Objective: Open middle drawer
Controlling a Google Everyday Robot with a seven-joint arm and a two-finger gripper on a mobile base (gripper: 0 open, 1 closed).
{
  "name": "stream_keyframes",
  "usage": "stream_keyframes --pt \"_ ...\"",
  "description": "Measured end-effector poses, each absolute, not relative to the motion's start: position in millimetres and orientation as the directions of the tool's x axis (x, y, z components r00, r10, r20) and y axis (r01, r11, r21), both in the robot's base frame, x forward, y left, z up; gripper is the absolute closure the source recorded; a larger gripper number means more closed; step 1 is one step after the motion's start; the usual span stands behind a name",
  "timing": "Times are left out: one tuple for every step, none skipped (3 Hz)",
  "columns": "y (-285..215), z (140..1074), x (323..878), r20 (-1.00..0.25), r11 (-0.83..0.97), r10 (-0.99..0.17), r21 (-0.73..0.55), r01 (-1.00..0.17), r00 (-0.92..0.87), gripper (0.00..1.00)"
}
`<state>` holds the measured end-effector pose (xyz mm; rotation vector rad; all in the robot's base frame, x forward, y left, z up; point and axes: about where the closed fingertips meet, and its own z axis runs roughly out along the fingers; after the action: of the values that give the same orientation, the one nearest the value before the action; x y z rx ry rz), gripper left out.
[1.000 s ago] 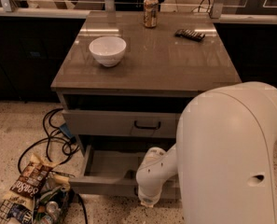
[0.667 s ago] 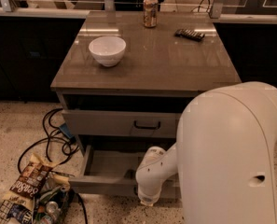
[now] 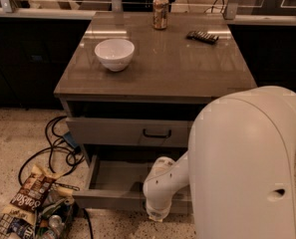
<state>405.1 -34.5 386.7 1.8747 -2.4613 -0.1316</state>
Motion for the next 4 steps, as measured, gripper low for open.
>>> stream_keyframes --pt "-34.6 385.7 405.1 -0.016 0.264 -0.964 0.095 -0.96 -0.267 1.0" --pt "-32.7 393.1 395.4 -0.009 0.269 -0.962 0.09 -0.959 -0.271 1.0" --pt "-29.2 394.9 391.5 -0.001 0.257 -0.966 0.089 -0.962 -0.258 1.0" --pt "-29.2 394.8 391.5 -0.001 0.257 -0.966 0.089 -0.962 -0.258 1.0"
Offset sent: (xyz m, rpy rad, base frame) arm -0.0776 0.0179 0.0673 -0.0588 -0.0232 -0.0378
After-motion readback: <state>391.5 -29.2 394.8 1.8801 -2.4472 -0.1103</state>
